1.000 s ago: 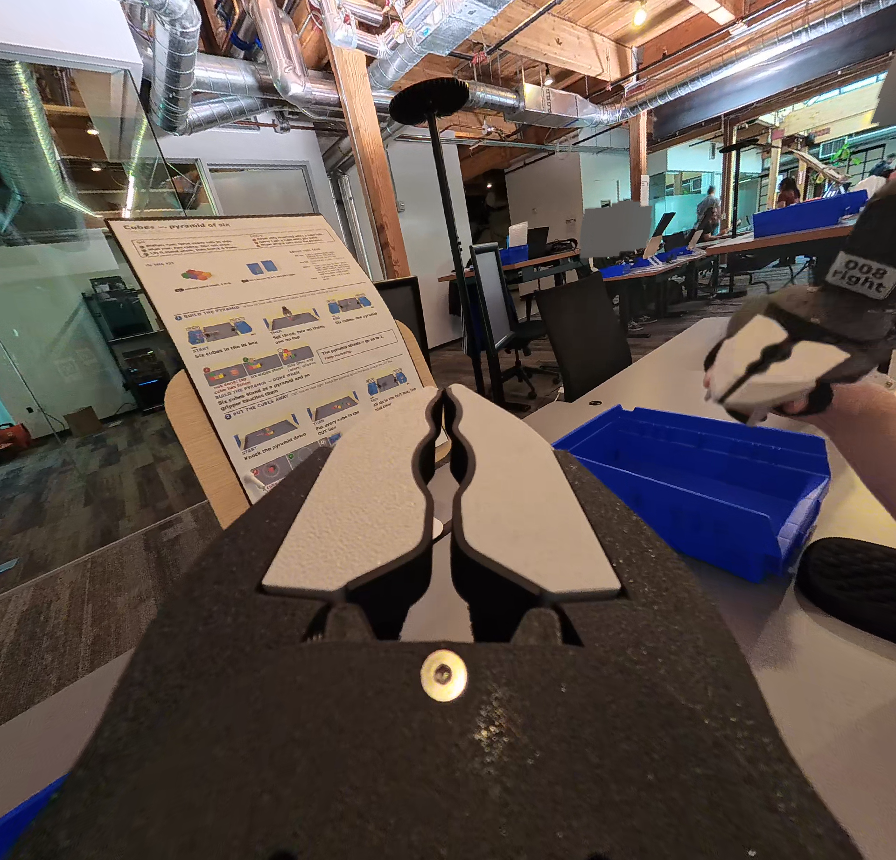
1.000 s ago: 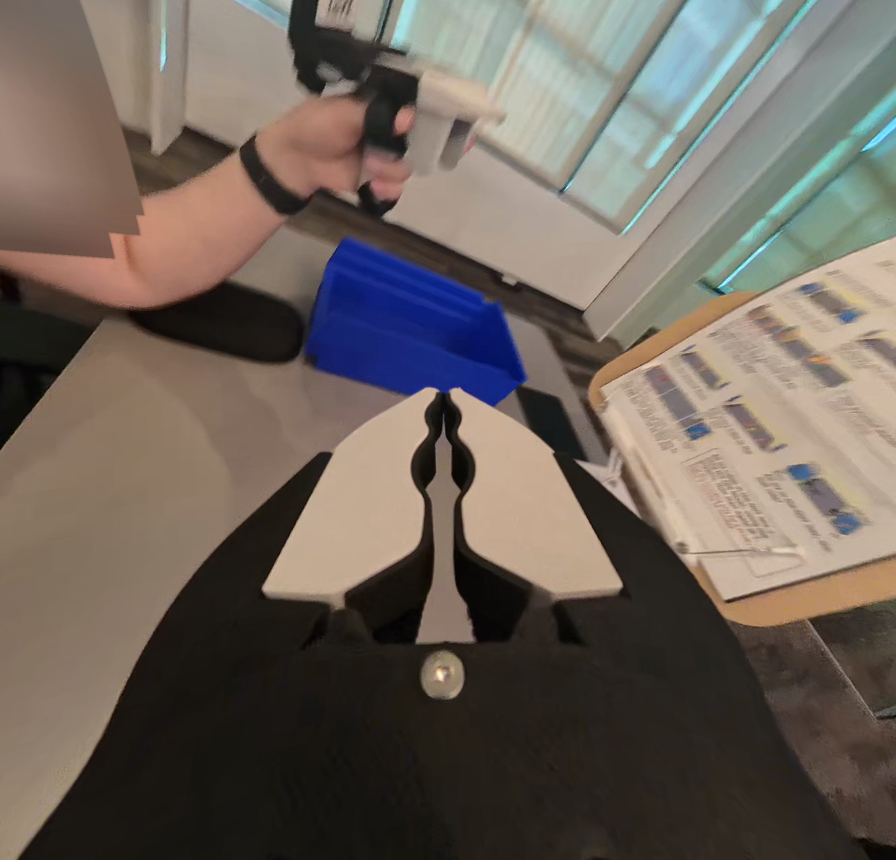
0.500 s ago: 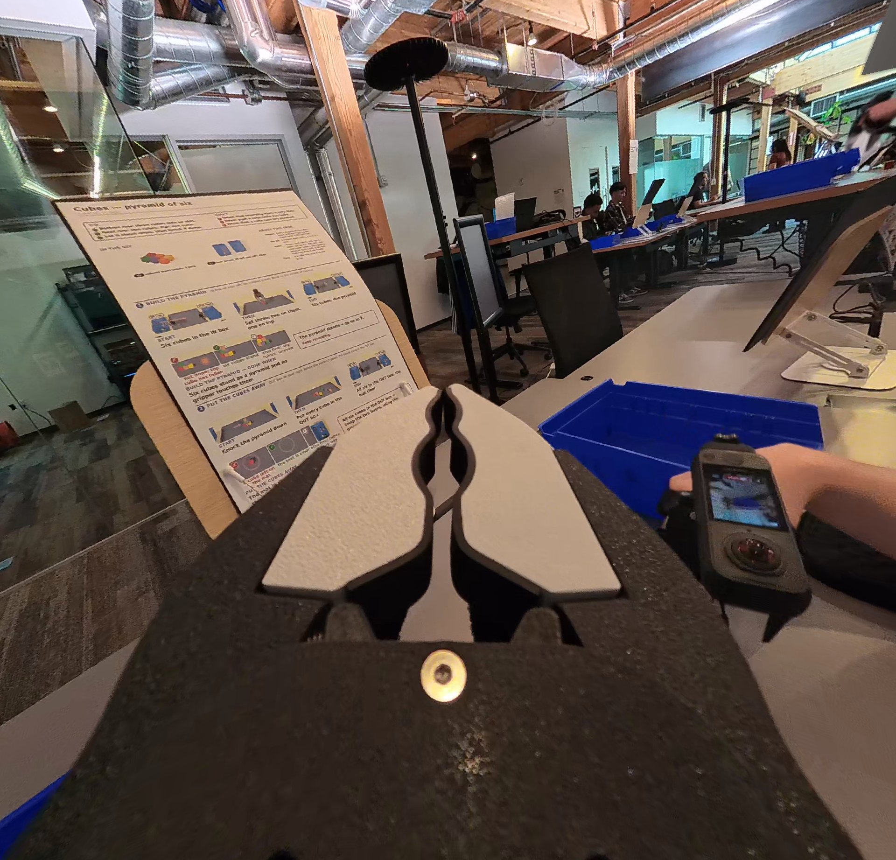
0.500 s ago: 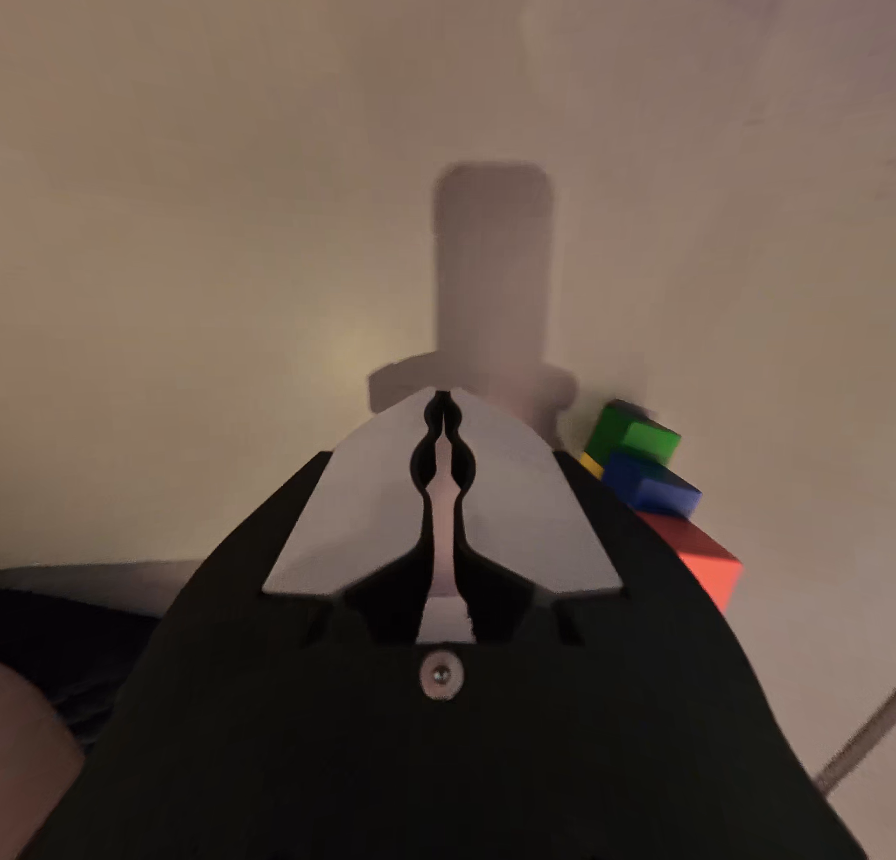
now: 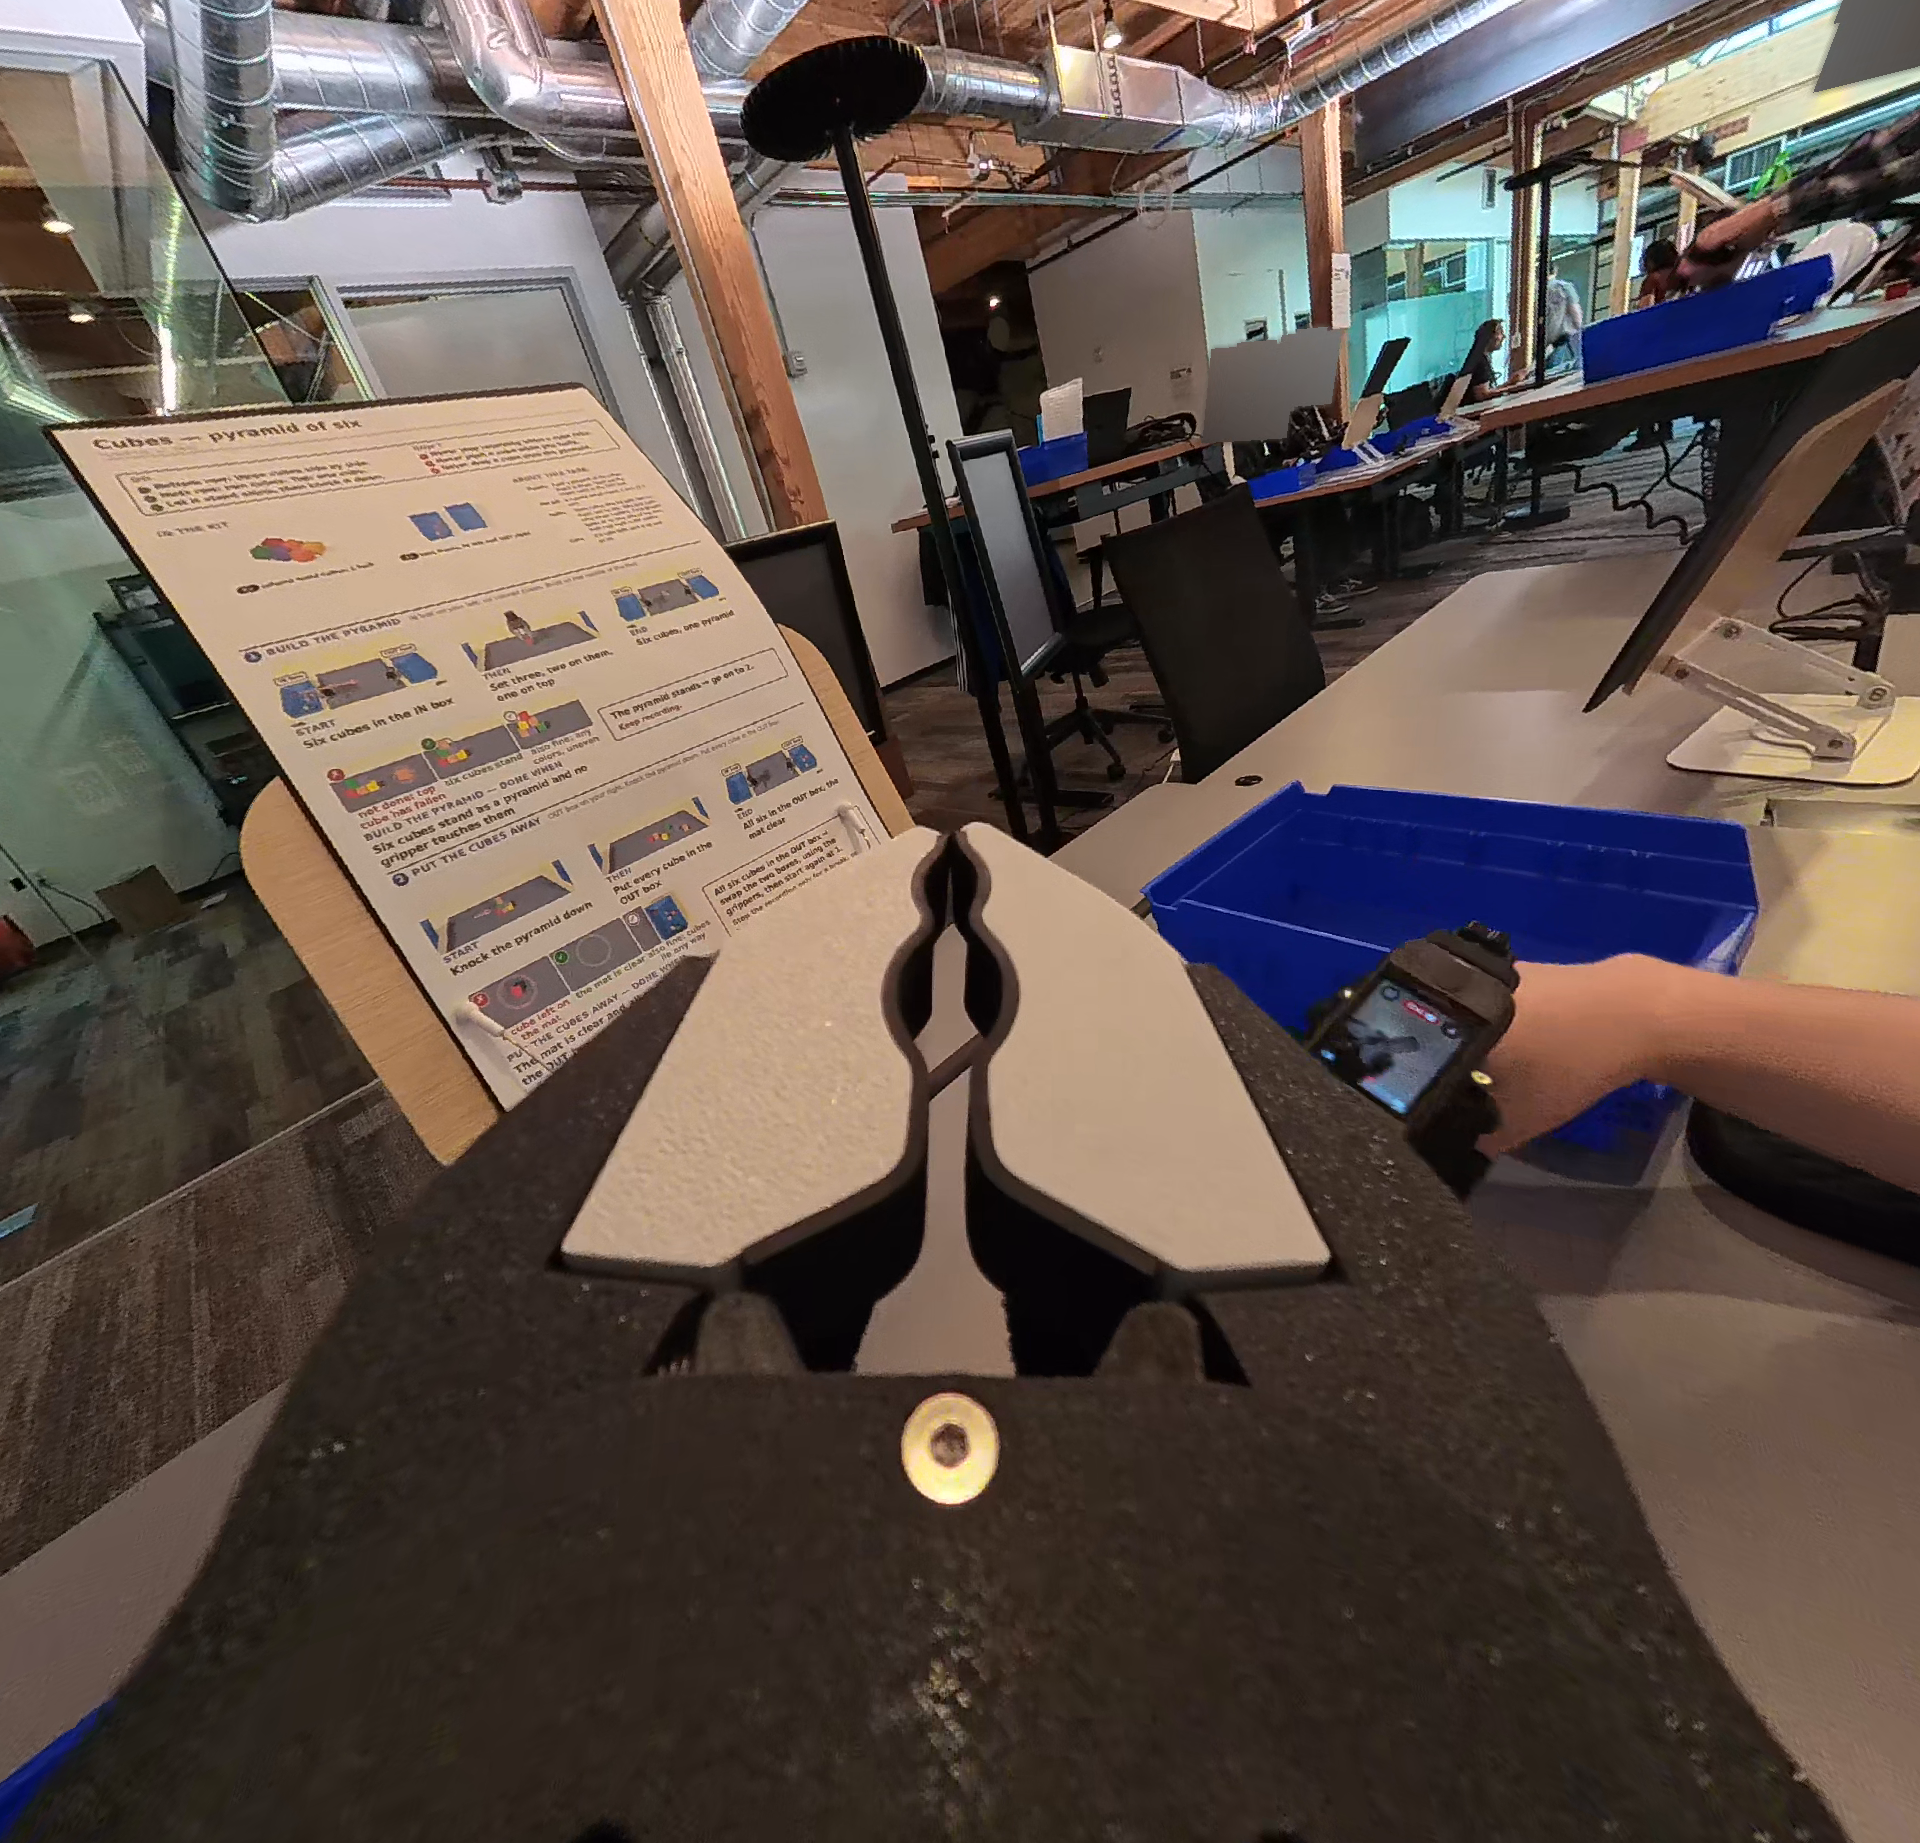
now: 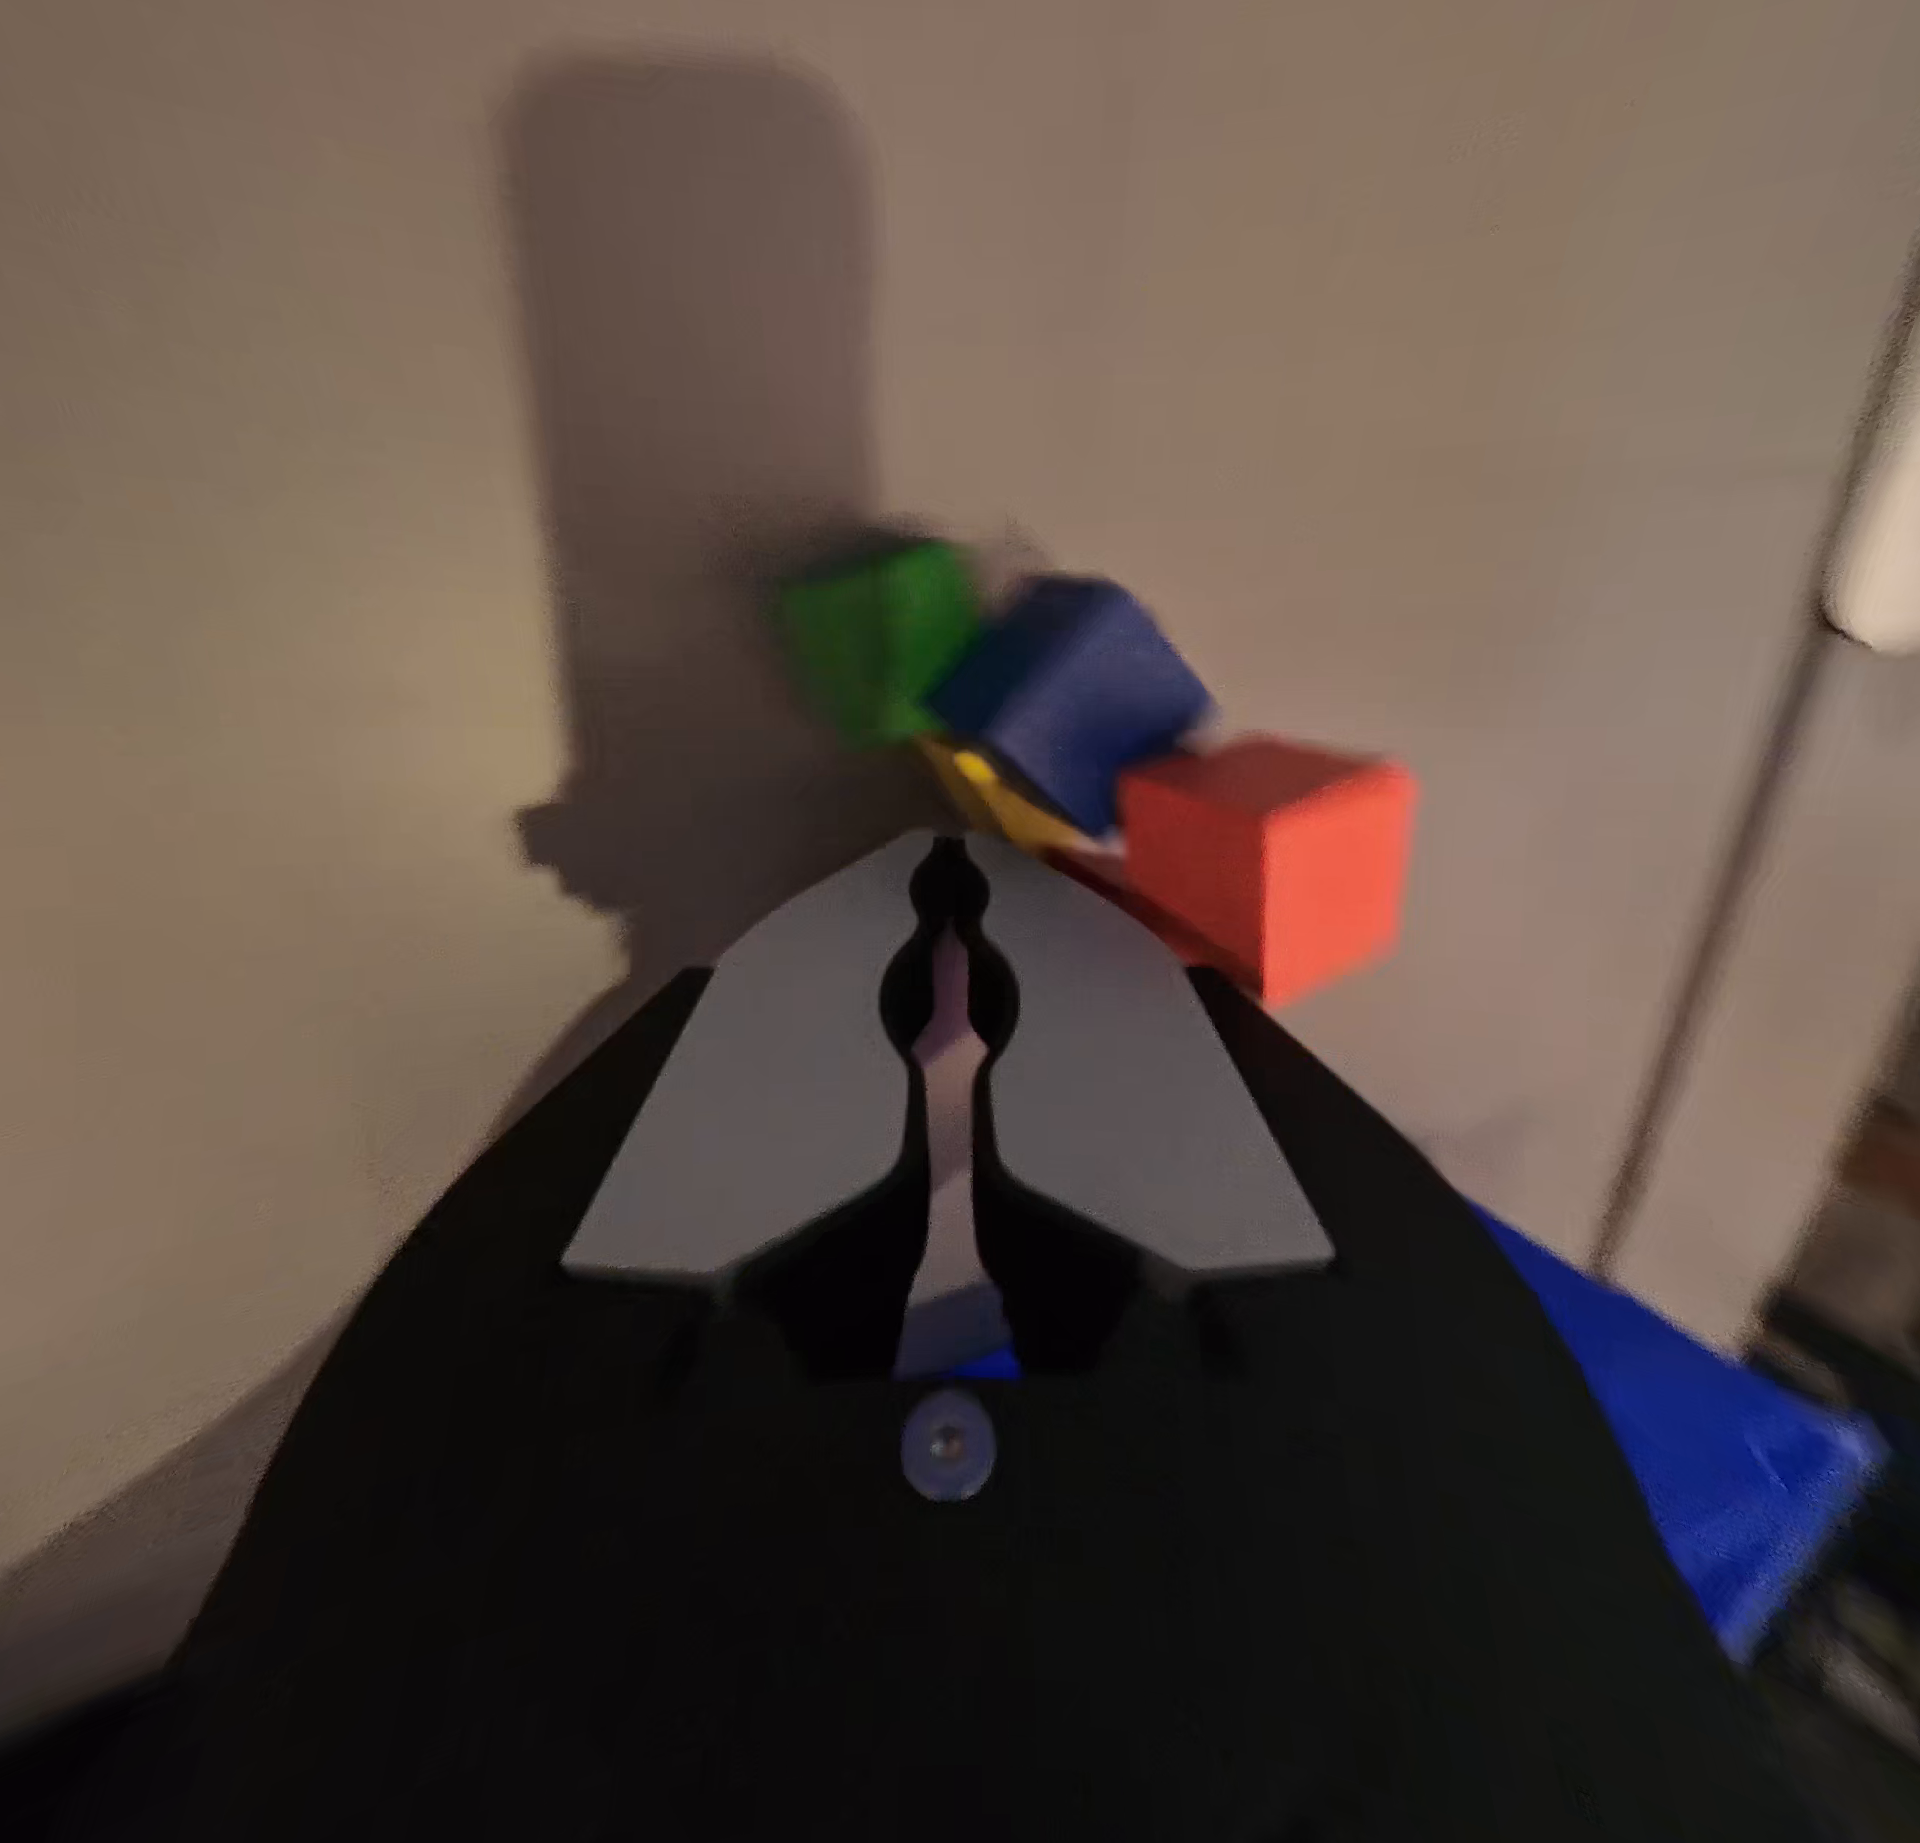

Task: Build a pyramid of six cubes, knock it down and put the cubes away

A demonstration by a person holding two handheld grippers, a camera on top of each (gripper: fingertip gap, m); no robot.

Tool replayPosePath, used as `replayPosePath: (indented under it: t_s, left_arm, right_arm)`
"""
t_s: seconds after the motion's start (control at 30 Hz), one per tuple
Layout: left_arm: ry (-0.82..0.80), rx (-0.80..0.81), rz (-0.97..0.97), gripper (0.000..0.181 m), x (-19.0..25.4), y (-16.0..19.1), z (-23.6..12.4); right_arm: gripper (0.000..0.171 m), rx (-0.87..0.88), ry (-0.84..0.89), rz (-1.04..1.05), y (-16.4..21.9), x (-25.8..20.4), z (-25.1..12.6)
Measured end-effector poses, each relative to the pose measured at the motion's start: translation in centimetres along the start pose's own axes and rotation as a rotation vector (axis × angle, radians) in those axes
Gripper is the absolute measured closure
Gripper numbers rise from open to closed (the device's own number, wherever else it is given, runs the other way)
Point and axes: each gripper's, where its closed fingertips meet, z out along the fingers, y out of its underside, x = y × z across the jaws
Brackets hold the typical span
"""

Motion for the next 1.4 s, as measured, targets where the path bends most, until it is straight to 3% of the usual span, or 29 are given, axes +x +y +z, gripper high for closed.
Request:
replayPosePath:
  t_s: [0.07,0.23,0.43,0.57,0.8,1.0,1.17,1.4]
  left_arm:
    - [0.006,-0.004,-0.001,0.181,0.1,0.1,0.1]
    - [0.014,-0.012,0.005,0.181,0.4,0.2,0.2]
    - [0.014,-0.019,0.005,0.181,0.4,0.4,0.3]
    - [0.01,-0.019,0.013,0.181,0.4,0.4,0.3]
    - [0.001,-0.03,0.028,0.181,0.3,0.5,0.3]
    - [-0.036,-0.012,0.041,0.181,-0.6,-0.4,-0.7]
    - [-0.105,0.014,-0.057,0.181,-2.7,-1.2,-2.1]
    - [-0.152,0.03,-0.033,0.181,-3.8,-2.0,-3.6]
  right_arm:
    - [0.17,0.045,0.261,0.133,0.2,4.8,-0.9]
    - [0.17,0.308,0.502,0.271,-1.2,9.0,-7.3]
    - [0.17,0.412,0.626,0.314,-0.4,10.8,-13.2]
    - [0.17,0.446,0.637,0.346,0.4,11.3,-14.6]
    - [0.17,0.417,0.572,0.383,1.6,11.6,-12.7]
    - [0.17,0.533,0.424,0.454,-0.7,10.2,-11.7]
    - [0.148,0.524,0.347,0.513,-3.0,10.1,-8.8]
    - [0.13,0.338,0.32,0.66,-4.1,17.0,-1.2]
